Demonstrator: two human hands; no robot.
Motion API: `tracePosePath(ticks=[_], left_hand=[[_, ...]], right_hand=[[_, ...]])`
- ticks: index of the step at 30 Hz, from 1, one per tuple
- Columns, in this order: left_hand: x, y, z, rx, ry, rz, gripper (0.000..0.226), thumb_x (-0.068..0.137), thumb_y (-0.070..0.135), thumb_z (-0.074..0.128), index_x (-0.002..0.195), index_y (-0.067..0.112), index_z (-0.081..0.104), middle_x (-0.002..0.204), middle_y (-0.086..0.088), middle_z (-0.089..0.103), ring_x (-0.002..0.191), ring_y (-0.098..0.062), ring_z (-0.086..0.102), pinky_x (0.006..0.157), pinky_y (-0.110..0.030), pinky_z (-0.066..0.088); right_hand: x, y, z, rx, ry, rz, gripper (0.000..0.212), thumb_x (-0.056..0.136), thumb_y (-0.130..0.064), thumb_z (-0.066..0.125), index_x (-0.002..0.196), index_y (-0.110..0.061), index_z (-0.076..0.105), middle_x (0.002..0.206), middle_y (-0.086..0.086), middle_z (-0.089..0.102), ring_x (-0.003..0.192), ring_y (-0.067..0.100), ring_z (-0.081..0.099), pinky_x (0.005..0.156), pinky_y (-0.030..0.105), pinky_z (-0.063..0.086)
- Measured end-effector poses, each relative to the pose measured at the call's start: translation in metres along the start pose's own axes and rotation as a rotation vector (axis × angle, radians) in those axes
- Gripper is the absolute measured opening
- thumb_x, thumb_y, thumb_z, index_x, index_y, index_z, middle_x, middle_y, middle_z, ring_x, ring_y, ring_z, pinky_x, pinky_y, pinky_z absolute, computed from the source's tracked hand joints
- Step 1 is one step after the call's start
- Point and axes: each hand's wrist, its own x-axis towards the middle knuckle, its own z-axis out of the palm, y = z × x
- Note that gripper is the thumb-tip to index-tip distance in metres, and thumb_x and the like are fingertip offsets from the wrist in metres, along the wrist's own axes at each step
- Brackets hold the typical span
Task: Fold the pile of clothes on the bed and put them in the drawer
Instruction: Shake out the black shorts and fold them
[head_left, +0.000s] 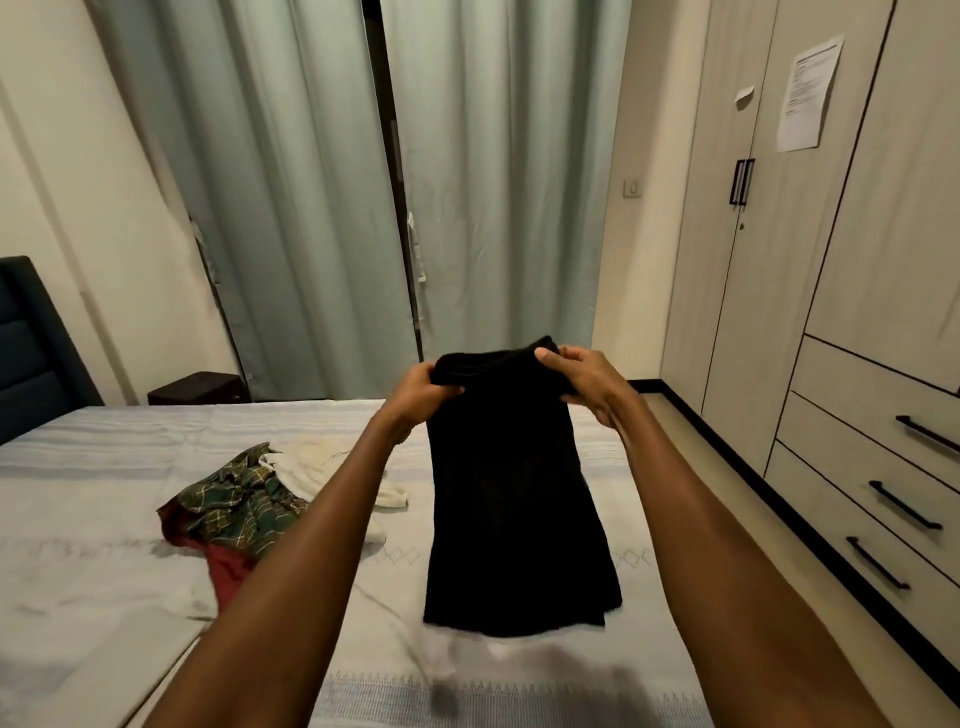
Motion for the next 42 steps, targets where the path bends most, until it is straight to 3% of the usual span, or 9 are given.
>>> tracePosePath(ticks=[4,8,14,17,20,22,26,33,42], left_hand=[[0.022,-0.006,0.005,0.062,0.185,0.277,0.038,0.090,0.020,0.069,0.127,0.015,0.062,0.115,-0.002,0.069,0.104,-0.015,0.065,0.090,-0.026,0.053],[0.031,-0.017,0.011,0.147,0.219,0.368,0.039,0.092,0.013,0.068,0.130,0.018,0.058,0.121,-0.002,0.066,0.108,-0.011,0.062,0.091,-0.016,0.048],[-0.004,-0.087,0.049,0.259,0.147,0.262,0.039,0.088,0.012,0.073,0.125,0.012,0.062,0.115,0.000,0.066,0.097,-0.008,0.061,0.084,-0.009,0.044],[-0.056,-0.147,0.081,0.287,0.063,0.156,0.045,0.085,0.018,0.073,0.127,0.007,0.062,0.123,-0.006,0.064,0.109,-0.012,0.057,0.085,-0.005,0.037],[-0.130,-0.206,0.116,0.266,-0.079,-0.003,0.053,0.081,0.039,0.062,0.126,0.010,0.063,0.121,-0.006,0.065,0.111,-0.014,0.059,0.085,-0.011,0.040],[-0.177,-0.238,0.137,0.282,-0.150,-0.088,0.044,0.085,0.036,0.064,0.122,0.012,0.065,0.115,-0.001,0.064,0.108,-0.016,0.062,0.080,-0.005,0.040],[-0.245,-0.284,0.159,0.365,-0.168,-0.094,0.014,0.091,0.016,0.064,0.105,0.022,0.065,0.105,0.005,0.065,0.097,-0.012,0.062,0.085,-0.029,0.051],[-0.325,-0.296,0.168,0.688,-0.106,0.065,0.036,0.078,0.013,0.070,0.114,0.019,0.069,0.123,0.000,0.065,0.110,-0.021,0.057,0.091,-0.033,0.047],[-0.392,-0.308,0.170,0.452,-0.053,0.009,0.040,0.063,-0.016,0.059,0.069,0.019,0.076,0.093,0.004,0.068,0.084,-0.019,0.065,0.078,-0.009,0.043]], right_hand=[[0.016,0.000,0.004,0.154,0.159,-0.338,0.018,0.093,-0.025,0.071,0.096,-0.008,0.074,0.089,0.007,0.074,0.086,0.021,0.072,0.077,0.030,0.057],[0.019,0.011,0.005,0.113,0.218,-0.457,0.015,0.095,-0.021,0.068,0.085,-0.011,0.070,0.075,-0.005,0.069,0.075,0.012,0.068,0.069,0.024,0.052],[-0.005,0.090,0.000,-0.028,0.231,-0.304,0.015,0.092,-0.029,0.071,0.093,-0.014,0.074,0.083,0.003,0.073,0.082,0.022,0.070,0.075,0.041,0.055],[-0.050,0.163,0.000,-0.148,0.211,-0.140,0.015,0.091,-0.029,0.073,0.094,-0.015,0.072,0.086,-0.003,0.071,0.083,0.011,0.066,0.075,0.035,0.051],[-0.119,0.249,0.005,-0.258,0.189,0.070,0.066,0.083,-0.061,0.069,0.125,-0.010,0.066,0.116,0.004,0.068,0.109,0.019,0.064,0.093,0.034,0.052],[-0.168,0.299,0.010,-0.328,0.136,0.216,0.070,0.086,-0.062,0.065,0.134,-0.010,0.061,0.130,0.009,0.065,0.121,0.026,0.061,0.100,0.034,0.050],[-0.256,0.356,0.019,-0.441,0.112,0.237,0.076,0.084,-0.083,0.043,0.134,-0.027,0.060,0.126,-0.005,0.067,0.115,0.016,0.063,0.095,0.032,0.053],[-0.355,0.354,0.029,-0.674,0.170,0.021,0.027,0.101,-0.034,0.057,0.126,-0.027,0.063,0.120,-0.008,0.065,0.111,0.008,0.058,0.093,0.024,0.048],[-0.435,0.353,0.018,-0.658,-0.051,-0.005,0.034,0.072,-0.011,0.056,0.097,-0.028,0.072,0.115,-0.016,0.065,0.108,0.004,0.061,0.084,0.023,0.055]])
